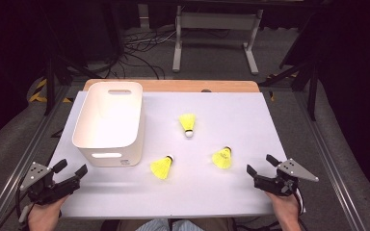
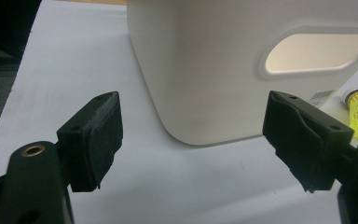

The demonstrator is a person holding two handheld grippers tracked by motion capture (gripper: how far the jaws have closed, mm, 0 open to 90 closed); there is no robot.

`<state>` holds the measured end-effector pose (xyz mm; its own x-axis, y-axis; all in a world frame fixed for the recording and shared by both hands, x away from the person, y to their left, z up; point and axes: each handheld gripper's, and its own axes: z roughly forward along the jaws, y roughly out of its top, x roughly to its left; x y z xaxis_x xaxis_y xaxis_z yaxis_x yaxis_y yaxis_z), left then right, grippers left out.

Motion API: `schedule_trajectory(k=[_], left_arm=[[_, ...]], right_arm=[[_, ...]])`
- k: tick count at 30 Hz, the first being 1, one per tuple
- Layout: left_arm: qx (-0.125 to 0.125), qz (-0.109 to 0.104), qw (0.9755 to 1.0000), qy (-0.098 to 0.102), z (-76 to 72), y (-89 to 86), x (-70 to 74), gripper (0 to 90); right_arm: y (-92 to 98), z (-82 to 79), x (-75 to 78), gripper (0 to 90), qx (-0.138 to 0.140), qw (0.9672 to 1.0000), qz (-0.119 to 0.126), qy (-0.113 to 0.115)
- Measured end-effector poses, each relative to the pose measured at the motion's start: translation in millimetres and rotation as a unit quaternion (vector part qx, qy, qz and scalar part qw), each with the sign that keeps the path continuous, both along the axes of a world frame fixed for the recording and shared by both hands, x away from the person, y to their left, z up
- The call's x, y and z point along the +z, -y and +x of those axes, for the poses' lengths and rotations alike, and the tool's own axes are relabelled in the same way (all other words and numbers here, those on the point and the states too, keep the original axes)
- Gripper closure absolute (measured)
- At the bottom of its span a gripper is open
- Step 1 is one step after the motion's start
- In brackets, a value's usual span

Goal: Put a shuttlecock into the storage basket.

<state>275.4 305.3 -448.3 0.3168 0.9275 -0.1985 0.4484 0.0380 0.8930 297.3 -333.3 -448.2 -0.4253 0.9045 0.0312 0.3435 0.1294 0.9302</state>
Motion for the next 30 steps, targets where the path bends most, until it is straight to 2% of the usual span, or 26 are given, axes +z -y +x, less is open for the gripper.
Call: schedule_trajectory(k=[13, 22, 25, 29, 30], left_arm=[[-0.010, -0.001, 0.9999, -0.012, -0.5, 2.9, -0.2, 20.3], [-0.006, 0.002, 0.9998, -0.017, -1.7, 3.9, -0.5, 20.3], [-0.006, -0.007, 0.9997, -0.025, -4.4, 3.9, 0.7, 20.6], [-0.003, -0.004, 0.9995, -0.030, -4.3, 4.5, 0.1, 21.3], [0.000, -0.003, 0.9992, -0.040, -3.6, 5.5, -1.1, 21.3]], right_arm=[[-0.9, -0.2, 0.1, 13.4, 0.001, 1.0000, 0.000, -0.002], [-2.1, 0.3, -0.7, 13.4, 0.005, 1.0000, -0.005, -0.007], [-2.4, -0.2, -0.2, 13.4, 0.004, 0.9999, -0.007, -0.006], [-4.4, -1.2, -0.2, 13.4, 0.010, 0.9998, -0.016, -0.009], [-4.6, -0.7, -0.7, 13.4, 0.010, 0.9998, -0.015, -0.012]])
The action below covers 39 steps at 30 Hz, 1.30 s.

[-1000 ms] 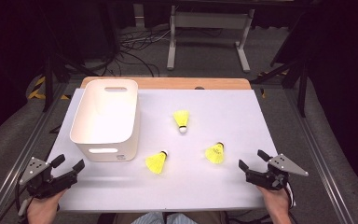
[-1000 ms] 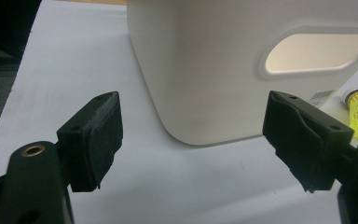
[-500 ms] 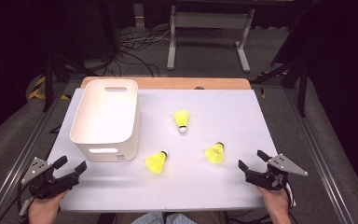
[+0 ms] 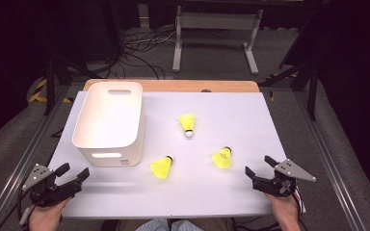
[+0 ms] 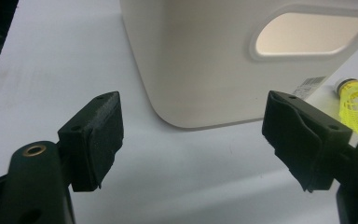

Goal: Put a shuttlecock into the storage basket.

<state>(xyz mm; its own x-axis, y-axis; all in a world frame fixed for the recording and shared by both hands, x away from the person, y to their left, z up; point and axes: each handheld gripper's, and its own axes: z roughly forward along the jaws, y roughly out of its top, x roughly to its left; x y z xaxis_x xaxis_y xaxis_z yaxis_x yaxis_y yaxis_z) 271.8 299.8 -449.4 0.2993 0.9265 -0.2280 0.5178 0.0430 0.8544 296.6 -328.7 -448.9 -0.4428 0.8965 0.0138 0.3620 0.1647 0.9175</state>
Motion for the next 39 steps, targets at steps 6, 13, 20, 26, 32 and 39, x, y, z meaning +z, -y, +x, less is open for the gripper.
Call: schedule_trajectory(k=[6, 13, 20, 26, 32, 39], left_arm=[[0.004, 0.003, 1.0000, -0.008, 1.6, 1.1, -0.7, 21.3], [0.016, 0.006, 0.9997, -0.016, 4.2, -3.3, 0.6, 21.2], [0.036, 0.015, 0.9992, -0.005, 7.0, -7.4, 6.9, 22.0], [0.040, 0.014, 0.9991, -0.007, 10.9, -12.3, 7.3, 22.4], [0.041, 0.016, 0.9990, -0.008, 17.9, -14.4, 7.2, 22.4], [0.054, 0.020, 0.9983, -0.011, 26.8, -20.5, 10.6, 22.6]], right_arm=[[1.4, 1.1, -1.4, 13.3, 0.001, 1.0000, 0.000, -0.006], [0.7, 1.4, -1.5, 13.3, 0.003, 1.0000, -0.002, -0.009], [0.6, 1.4, -1.4, 13.3, 0.002, 0.9999, -0.003, -0.009], [1.3, 1.1, -1.2, 13.2, 0.000, 1.0000, 0.000, -0.010], [2.3, 1.0, -1.3, 13.0, -0.006, 0.9999, 0.000, -0.011], [1.9, 0.7, -1.1, 12.9, -0.004, 1.0000, -0.001, -0.009]])
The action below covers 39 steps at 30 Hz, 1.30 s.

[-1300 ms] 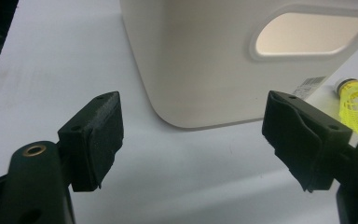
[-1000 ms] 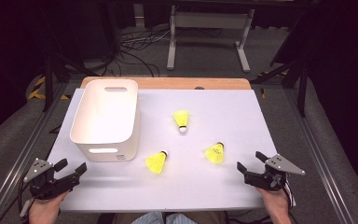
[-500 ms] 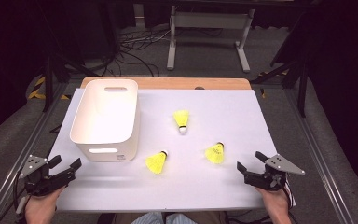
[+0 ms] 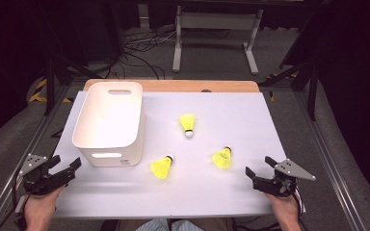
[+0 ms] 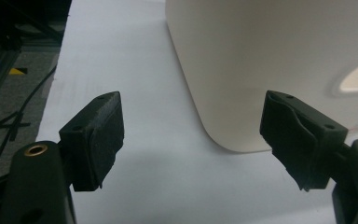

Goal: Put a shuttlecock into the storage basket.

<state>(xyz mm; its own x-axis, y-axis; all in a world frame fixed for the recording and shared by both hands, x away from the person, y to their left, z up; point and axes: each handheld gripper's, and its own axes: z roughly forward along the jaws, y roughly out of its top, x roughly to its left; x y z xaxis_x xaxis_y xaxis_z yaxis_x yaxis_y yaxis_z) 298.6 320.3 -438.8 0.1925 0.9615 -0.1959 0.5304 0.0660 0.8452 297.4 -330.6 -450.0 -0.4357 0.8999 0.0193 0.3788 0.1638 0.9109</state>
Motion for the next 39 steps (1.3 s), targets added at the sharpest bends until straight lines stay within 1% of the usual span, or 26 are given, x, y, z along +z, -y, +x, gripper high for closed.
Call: schedule_trajectory(k=[2, 4, 9, 11, 14, 15, 17, 18, 19, 20, 24, 28, 33, 37, 39], left_arm=[[0.002, -0.007, 1.0000, -0.001, 2.4, -1.1, 0.8, 22.8], [0.003, -0.008, 1.0000, 0.000, 4.6, -1.7, 1.6, 22.8], [0.003, -0.001, 1.0000, 0.001, 9.5, -1.9, 3.4, 22.8], [0.006, -0.003, 1.0000, -0.002, 11.8, -2.0, 4.1, 22.8], [0.009, -0.003, 1.0000, 0.000, 14.3, -2.2, 5.4, 22.9], [0.010, -0.004, 0.9999, -0.004, 15.4, -1.9, 6.8, 23.1], [0.010, -0.001, 0.9999, -0.005, 16.6, -2.3, 7.9, 23.9], [0.010, 0.002, 0.9999, -0.006, 17.8, -2.6, 9.4, 23.9], [0.011, 0.000, 0.9999, -0.011, 18.6, -2.0, 10.7, 24.2], [0.013, 0.005, 0.9998, -0.011, 19.7, -1.9, 12.6, 24.0], [0.015, 0.010, 0.9998, -0.009, 21.9, -1.3, 15.2, 23.5], [0.018, 0.017, 0.9997, -0.007, 24.9, -1.5, 21.6, 23.8], [0.020, 0.017, 0.9997, -0.002, 26.9, -1.4, 27.5, 25.6], [0.021, 0.011, 0.9997, -0.006, 28.4, -1.7, 32.4, 26.8], [0.021, 0.012, 0.9997, -0.007, 29.0, -1.8, 35.1, 27.4]], right_arm=[[0.2, -0.2, 0.2, 12.8, 0.001, 1.0000, 0.001, 0.001], [0.4, 0.1, 0.1, 12.6, -0.001, 1.0000, 0.003, 0.000], [0.5, 0.0, 0.2, 12.5, -0.001, 1.0000, 0.003, 0.000], [0.8, 0.0, 0.2, 12.5, -0.002, 1.0000, 0.003, 0.000], [1.0, 0.2, 0.0, 12.4, -0.002, 1.0000, 0.005, -0.001], [0.9, 0.2, 0.0, 12.4, -0.002, 1.0000, 0.005, -0.002], [0.8, 0.3, -0.1, 12.4, -0.002, 1.0000, 0.005, -0.002], [0.8, 0.3, -0.1, 12.4, -0.002, 1.0000, 0.005, -0.002], [0.8, 0.3, -0.1, 12.4, -0.002, 1.0000, 0.005, -0.003], [0.9, 0.4, -0.2, 12.4, -0.002, 1.0000, 0.005, -0.003], [0.9, 0.5, -0.2, 12.4, -0.003, 1.0000, 0.005, -0.004], [0.9, 0.6, -0.3, 12.4, -0.002, 1.0000, 0.005, -0.004], [1.0, 0.7, -0.4, 12.4, -0.001, 1.0000, 0.005, -0.004], [0.8, 0.7, -0.4, 12.4, -0.001, 1.0000, 0.004, -0.005], [0.8, 0.8, -0.5, 12.4, -0.001, 1.0000, 0.004, -0.005]])
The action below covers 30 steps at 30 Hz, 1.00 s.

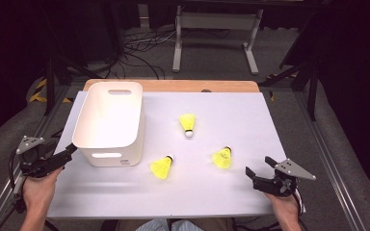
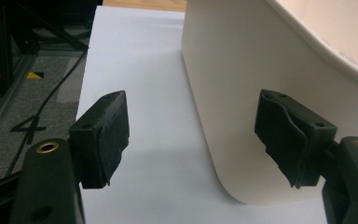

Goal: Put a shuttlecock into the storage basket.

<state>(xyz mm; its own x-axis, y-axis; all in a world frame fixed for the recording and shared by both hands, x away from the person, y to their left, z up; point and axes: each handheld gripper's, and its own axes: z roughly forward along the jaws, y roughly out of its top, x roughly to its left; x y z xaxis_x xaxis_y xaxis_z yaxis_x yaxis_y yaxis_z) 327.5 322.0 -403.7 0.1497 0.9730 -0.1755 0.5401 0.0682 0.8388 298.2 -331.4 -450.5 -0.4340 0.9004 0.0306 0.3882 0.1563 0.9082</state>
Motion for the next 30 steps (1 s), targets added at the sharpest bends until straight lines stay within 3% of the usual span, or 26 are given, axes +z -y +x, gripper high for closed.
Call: schedule_trajectory(k=[9, 25, 30], left_arm=[[-0.001, 0.001, 1.0000, -0.001, 1.2, -2.4, 12.0, 33.1], [0.004, -0.007, 1.0000, -0.004, 1.7, -10.0, 35.2, 34.1], [0.001, -0.022, 0.9998, -0.004, 1.0, -10.3, 40.8, 34.6]], right_arm=[[-0.7, 0.0, 0.0, 12.5, 0.003, 1.0000, 0.000, -0.001], [-0.9, 0.1, -0.1, 12.7, 0.005, 1.0000, -0.002, -0.002], [-1.1, 0.2, -0.2, 12.7, 0.006, 1.0000, -0.003, -0.003]])
